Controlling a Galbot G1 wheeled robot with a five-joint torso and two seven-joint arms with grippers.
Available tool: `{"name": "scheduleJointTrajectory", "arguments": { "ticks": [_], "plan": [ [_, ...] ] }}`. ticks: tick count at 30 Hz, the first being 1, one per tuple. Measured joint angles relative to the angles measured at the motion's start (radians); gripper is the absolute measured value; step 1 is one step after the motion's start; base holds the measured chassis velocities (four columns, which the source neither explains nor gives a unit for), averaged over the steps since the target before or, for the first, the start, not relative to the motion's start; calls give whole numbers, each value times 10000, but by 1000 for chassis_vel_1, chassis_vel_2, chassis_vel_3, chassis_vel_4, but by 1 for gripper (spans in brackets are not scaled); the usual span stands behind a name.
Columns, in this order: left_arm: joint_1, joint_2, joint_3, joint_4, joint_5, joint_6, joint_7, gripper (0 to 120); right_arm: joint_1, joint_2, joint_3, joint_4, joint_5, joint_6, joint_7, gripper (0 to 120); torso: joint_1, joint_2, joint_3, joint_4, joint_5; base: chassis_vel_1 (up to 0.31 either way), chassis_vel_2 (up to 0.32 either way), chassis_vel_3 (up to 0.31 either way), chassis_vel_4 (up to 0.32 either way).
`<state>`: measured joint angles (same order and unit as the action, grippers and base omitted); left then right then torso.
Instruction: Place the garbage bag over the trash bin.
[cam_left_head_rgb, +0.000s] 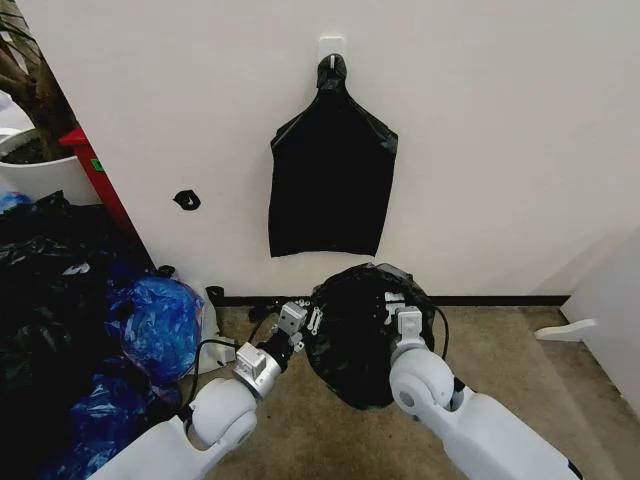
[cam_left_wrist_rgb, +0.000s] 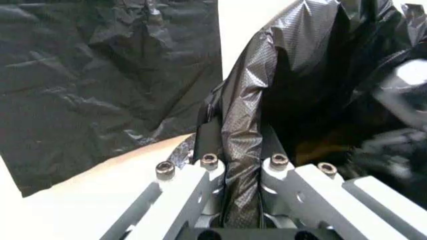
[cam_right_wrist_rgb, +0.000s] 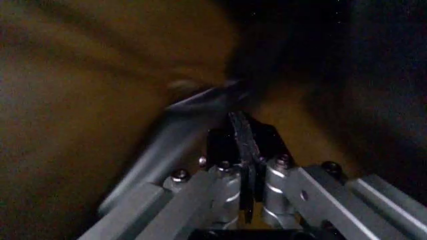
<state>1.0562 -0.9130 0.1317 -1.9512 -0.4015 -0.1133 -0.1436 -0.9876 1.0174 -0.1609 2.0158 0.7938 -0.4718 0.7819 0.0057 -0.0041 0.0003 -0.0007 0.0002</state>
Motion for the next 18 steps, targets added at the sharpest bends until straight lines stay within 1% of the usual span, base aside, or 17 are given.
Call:
{"name": "scheduleJointTrajectory", "arguments": {
  "ticks": [1,3,7,10,12,15,18],
  "plan": [
    [-9,-13,-3,27,0,-3,1,4,-131,-40,-21,288,214,53,-254,0,0,0,-1,1,-1,0,0,0,0],
    [-12,-32,-2,41,0,-5,5,4,-201,-42,-58,451,403,68,-390,0,0,0,0,1,-2,0,0,0,0],
    [-13,-64,32,46,0,-9,16,4,-223,70,-222,556,758,-50,-387,0,0,0,-1,3,-1,0,0,0,0],
    [1,-69,53,-9,0,-9,25,4,-129,212,-354,283,940,-289,-165,0,0,0,0,4,0,0,0,0,0],
    [23,-46,55,-124,-1,-9,28,4,-21,331,-490,-205,1058,-644,154,0,0,0,0,4,-1,0,0,0,0],
    [38,-18,55,-205,-22,-7,30,4,3,402,-616,-673,668,-1041,352,0,0,0,0,3,-1,0,0,0,0],
    [47,-16,59,-238,-32,-4,30,4,15,412,-673,-889,190,-1150,376,0,0,0,0,3,-1,0,0,0,0]
  ]
}}
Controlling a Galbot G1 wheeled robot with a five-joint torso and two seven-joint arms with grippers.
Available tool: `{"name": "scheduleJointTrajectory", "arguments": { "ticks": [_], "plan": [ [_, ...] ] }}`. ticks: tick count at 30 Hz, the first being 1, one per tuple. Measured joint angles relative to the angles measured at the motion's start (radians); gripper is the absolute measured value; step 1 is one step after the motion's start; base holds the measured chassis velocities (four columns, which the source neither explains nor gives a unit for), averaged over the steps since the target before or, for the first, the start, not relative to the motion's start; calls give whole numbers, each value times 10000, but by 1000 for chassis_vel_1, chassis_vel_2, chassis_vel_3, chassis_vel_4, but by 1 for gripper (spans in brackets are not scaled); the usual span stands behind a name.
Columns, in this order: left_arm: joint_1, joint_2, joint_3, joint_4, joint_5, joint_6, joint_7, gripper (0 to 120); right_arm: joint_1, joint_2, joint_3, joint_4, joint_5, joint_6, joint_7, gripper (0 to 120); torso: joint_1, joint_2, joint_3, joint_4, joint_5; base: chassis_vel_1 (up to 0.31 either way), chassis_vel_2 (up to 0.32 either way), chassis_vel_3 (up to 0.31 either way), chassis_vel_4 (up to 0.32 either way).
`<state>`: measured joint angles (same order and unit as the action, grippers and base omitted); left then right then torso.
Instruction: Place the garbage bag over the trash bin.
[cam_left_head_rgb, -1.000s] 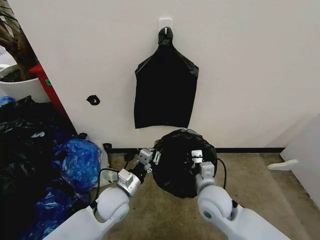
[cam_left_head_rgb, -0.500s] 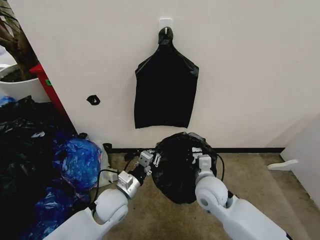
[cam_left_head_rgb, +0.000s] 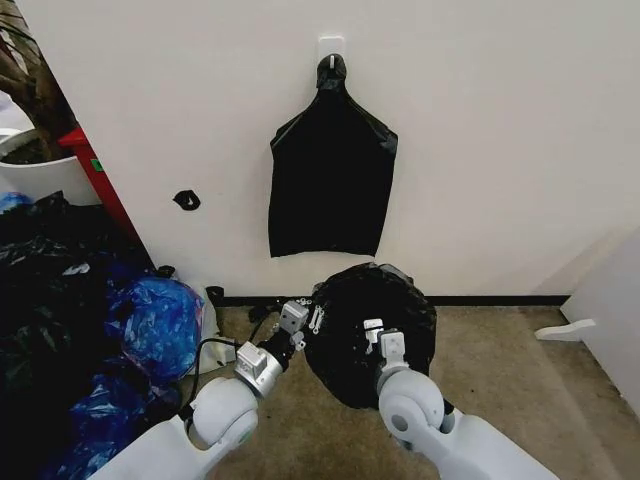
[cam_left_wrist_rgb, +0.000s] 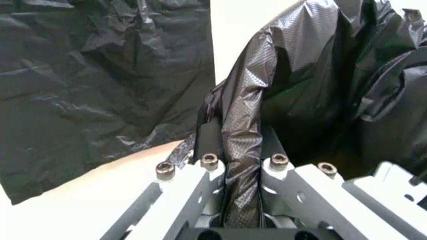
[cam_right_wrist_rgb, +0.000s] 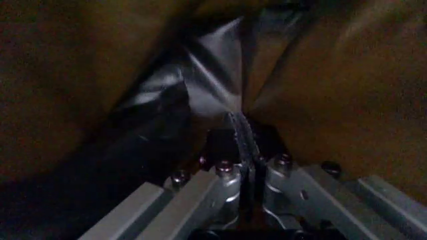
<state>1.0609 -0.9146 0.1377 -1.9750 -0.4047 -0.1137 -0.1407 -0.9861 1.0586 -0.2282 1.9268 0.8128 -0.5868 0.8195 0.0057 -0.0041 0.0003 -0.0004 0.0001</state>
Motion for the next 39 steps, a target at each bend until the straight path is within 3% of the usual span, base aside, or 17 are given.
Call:
{"name": "scheduleJointTrajectory", "arguments": {
  "ticks": [10,18,22,30,36,39],
  "plan": [
    [-47,-7,-13,1,-142,16,0,4,4,-196,-96,474,-734,1096,-1138,0,0,0,0,-1,0,0,0,0,0],
    [-65,-20,90,-145,-173,39,27,4,558,387,-360,-299,264,-601,15,0,0,0,0,-1,0,0,0,0,0],
    [-29,20,95,-225,-185,46,38,4,759,581,-365,-764,-111,-690,53,0,0,0,0,1,1,0,0,0,0],
    [12,22,48,-231,-270,52,41,4,801,426,-177,-1191,-1953,142,-637,0,0,0,0,-1,1,0,0,0,0],
    [-96,-67,74,-77,-554,87,-20,4,476,129,-175,-817,-3119,1741,-1895,0,0,0,0,-2,2,0,0,0,0],
    [-94,-71,138,-76,-557,94,-12,4,682,204,-201,-1159,-3302,1748,-1911,0,0,0,0,-3,1,0,0,0,0]
  ]
}}
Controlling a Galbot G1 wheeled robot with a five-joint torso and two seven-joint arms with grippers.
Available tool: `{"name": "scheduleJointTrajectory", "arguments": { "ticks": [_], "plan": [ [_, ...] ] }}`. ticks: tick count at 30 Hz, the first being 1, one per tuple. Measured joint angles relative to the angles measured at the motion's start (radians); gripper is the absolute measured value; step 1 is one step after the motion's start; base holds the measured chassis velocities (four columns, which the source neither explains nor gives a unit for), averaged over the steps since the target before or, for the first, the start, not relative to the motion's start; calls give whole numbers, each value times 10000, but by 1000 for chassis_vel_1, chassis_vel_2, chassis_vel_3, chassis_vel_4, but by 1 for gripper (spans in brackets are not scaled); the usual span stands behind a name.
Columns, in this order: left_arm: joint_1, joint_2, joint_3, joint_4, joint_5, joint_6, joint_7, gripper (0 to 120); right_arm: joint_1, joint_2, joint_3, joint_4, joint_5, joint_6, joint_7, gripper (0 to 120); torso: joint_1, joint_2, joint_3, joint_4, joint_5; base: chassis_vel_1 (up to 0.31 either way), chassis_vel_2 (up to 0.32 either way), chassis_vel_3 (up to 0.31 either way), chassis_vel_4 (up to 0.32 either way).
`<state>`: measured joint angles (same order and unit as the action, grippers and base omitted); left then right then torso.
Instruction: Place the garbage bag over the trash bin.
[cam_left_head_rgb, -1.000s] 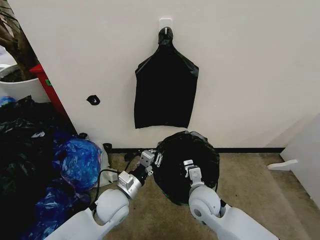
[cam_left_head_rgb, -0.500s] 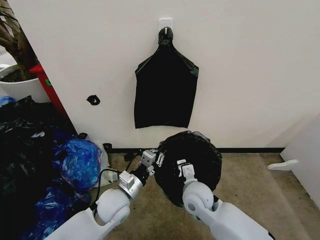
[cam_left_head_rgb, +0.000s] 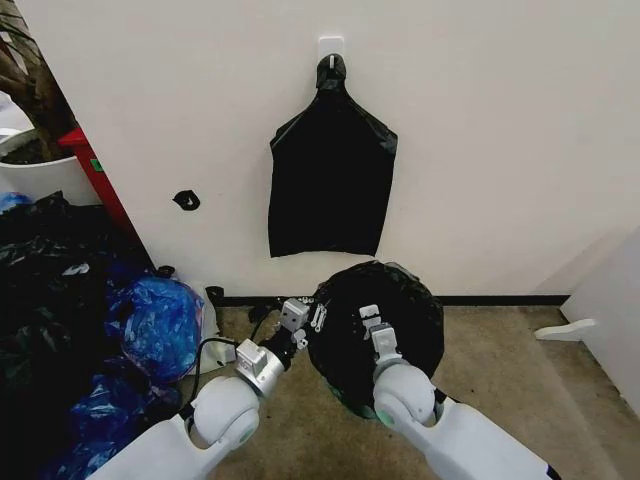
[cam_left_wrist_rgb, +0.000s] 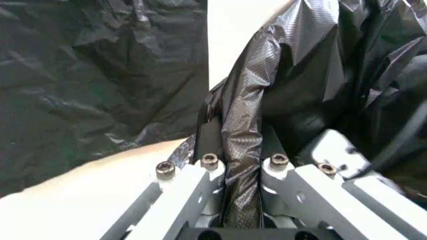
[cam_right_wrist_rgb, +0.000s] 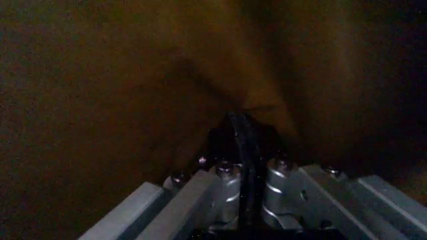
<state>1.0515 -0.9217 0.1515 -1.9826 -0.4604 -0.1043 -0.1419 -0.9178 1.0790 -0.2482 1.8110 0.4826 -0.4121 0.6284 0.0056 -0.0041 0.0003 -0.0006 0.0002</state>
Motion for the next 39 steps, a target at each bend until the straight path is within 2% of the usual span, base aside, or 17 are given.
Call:
{"name": "scheduleJointTrajectory", "arguments": {
  "ticks": [3,9,15,17,18,22,26,35,37,39],
  "plan": [
    [18,8,33,-16,0,7,3,4,322,109,-10,-274,288,-396,228,0,0,0,0,3,1,0,0,0,0],
    [115,70,-8,-119,16,22,18,4,1088,278,217,-858,1900,-1086,992,0,0,0,0,3,1,0,0,0,0],
    [148,31,-36,-123,21,22,24,4,1108,233,293,-913,2159,-1133,1103,0,0,0,0,1,0,0,0,0,0],
    [159,20,-33,-134,-9,25,23,4,1051,273,293,-1095,1683,-416,732,0,0,0,0,2,0,0,0,0,0],
    [159,20,-33,-134,-9,25,23,4,1051,273,293,-1095,1683,-416,732,0,0,0,0,2,0,0,0,0,0],
    [208,27,-35,-141,-50,39,34,4,699,233,217,-1215,671,1570,-680,0,0,0,0,2,0,0,0,0,0],
    [221,64,-93,-113,-71,42,32,4,327,81,72,-782,464,1964,-1024,0,0,0,0,2,0,0,0,0,0],
    [246,74,-136,-77,-70,41,40,4,-161,-118,-3,361,2111,383,-166,0,0,0,-1,2,0,0,0,0,0],
    [239,77,-135,-77,-67,40,43,4,-215,-129,62,656,2746,-172,145,0,0,0,-1,2,0,0,0,0,0],
    [237,91,-135,-78,-63,40,45,4,-238,-121,129,1116,3754,-1190,758,0,0,0,-1,2,-1,0,0,0,0]
  ]
}}
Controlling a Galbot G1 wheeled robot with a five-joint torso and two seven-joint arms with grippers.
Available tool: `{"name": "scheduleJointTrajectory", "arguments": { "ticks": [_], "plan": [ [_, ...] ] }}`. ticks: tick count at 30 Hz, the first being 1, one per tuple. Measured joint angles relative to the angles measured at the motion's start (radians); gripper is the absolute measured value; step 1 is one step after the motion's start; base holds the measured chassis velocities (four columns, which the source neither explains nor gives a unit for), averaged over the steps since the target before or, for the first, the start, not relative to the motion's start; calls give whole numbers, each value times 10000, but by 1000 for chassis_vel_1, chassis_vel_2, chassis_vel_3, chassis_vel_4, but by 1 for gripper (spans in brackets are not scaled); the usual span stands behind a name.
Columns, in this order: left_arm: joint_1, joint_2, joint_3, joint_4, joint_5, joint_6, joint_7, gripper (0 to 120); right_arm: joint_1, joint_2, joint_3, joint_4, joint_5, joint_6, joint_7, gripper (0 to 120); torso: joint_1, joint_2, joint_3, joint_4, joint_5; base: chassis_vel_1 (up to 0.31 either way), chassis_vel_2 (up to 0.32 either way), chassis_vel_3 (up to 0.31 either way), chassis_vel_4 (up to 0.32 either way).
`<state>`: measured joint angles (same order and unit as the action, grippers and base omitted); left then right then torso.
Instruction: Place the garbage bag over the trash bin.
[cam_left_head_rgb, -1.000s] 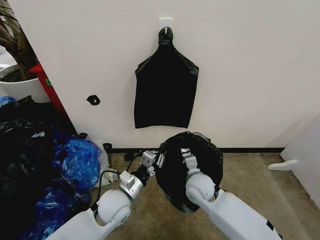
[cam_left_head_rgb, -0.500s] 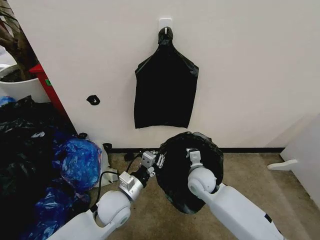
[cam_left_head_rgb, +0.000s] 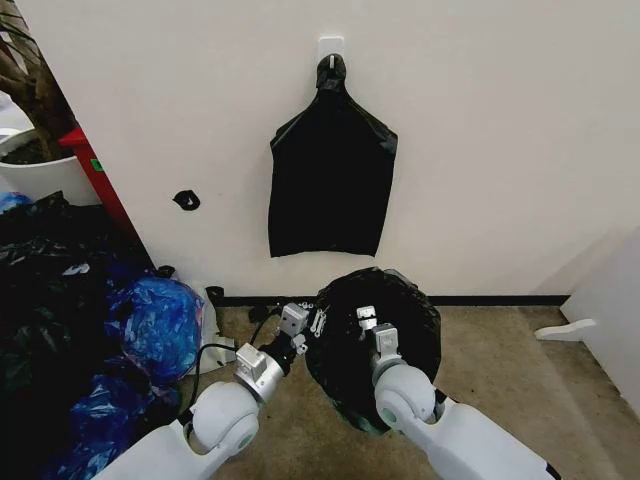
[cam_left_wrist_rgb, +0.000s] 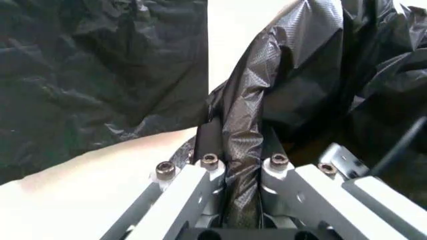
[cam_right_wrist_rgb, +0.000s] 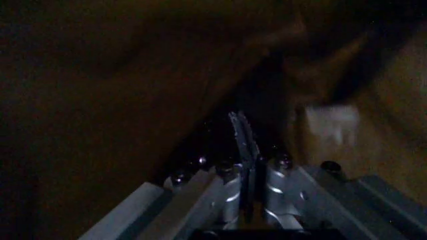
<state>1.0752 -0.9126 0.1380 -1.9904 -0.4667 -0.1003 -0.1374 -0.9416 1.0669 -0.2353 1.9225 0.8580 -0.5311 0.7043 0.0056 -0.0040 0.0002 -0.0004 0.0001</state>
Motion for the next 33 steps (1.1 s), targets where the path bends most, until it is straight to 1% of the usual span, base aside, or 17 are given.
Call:
{"name": "scheduleJointTrajectory", "arguments": {
  "ticks": [1,2,3,6,7,9,10,16,18,20,24,26,27,30,31,32,33],
  "plan": [
    [2,5,0,-7,1,0,1,4,2,14,2,114,328,-413,265,0,0,0,0,0,0,0,0,0,0],
    [2,5,0,-7,1,0,1,4,2,14,2,114,328,-413,265,0,0,0,0,0,0,0,0,0,0],
    [7,9,-1,-24,1,0,2,4,5,33,-6,155,510,-786,506,0,0,0,0,1,0,0,0,0,0],
    [16,12,-10,-104,-1,0,4,4,16,89,-46,-33,311,-1421,836,0,0,0,0,0,1,0,0,0,0],
    [17,18,-11,-137,-9,0,7,4,0,98,-63,-214,-170,-1488,809,0,0,0,0,1,1,0,0,0,0],
    [18,37,-21,-174,-41,0,12,4,-80,46,-106,-540,-1248,-1045,304,0,0,0,1,-1,1,0,0,0,0],
    [18,37,-21,-174,-41,0,12,4,-80,46,-106,-540,-1248,-1045,304,0,0,0,1,-1,1,0,0,0,0],
    [-28,6,-145,-166,-415,47,7,4,-332,-237,-124,-629,-3380,1160,-1121,0,0,0,1,3,2,0,0,0,0],
    [-56,-1,-166,-158,-489,71,2,4,-398,-324,-120,-532,-3545,1431,-1262,2,0,0,1,3,1,0,0,0,0],
    [-127,-19,-218,-137,-642,115,-4,4,-555,-480,-99,-259,-3784,1875,-1492,8,0,0,1,-1,1,0,0,0,0],
    [-354,-40,-418,-46,-1206,355,-83,4,-1081,-1036,33,526,-4567,3216,-2132,26,0,0,1,-2,0,0,0,0,0],
    [-387,-41,-447,-25,-1308,413,-110,4,-1163,-1122,54,635,-4742,3465,-2233,27,0,0,0,-1,2,0,0,0,0],
    [-436,-48,-544,18,-1519,526,-146,4,-1276,-1283,83,833,-5145,4030,-2500,35,0,0,1,-4,1,0,0,0,0],
    [-401,-67,-824,96,-1953,792,-254,4,-1305,-1568,137,1159,-6155,5475,-3350,47,0,0,0,4,3,0,0,0,0],
    [-420,-88,-891,162,-2089,893,-279,4,-1337,-1698,209,1261,-6667,6051,-3776,52,0,0,0,3,1,0,0,0,0],
    [-421,-96,-921,185,-2126,923,-281,4,-1344,-1737,238,1282,-6841,6235,-3936,53,0,0,0,3,0,0,0,0,0],
    [-405,-106,-992,220,-2176,966,-281,4,-1348,-1828,321,1312,-7391,6794,-4296,60,0,0,1,-1,1,0,0,0,0]
  ]
}}
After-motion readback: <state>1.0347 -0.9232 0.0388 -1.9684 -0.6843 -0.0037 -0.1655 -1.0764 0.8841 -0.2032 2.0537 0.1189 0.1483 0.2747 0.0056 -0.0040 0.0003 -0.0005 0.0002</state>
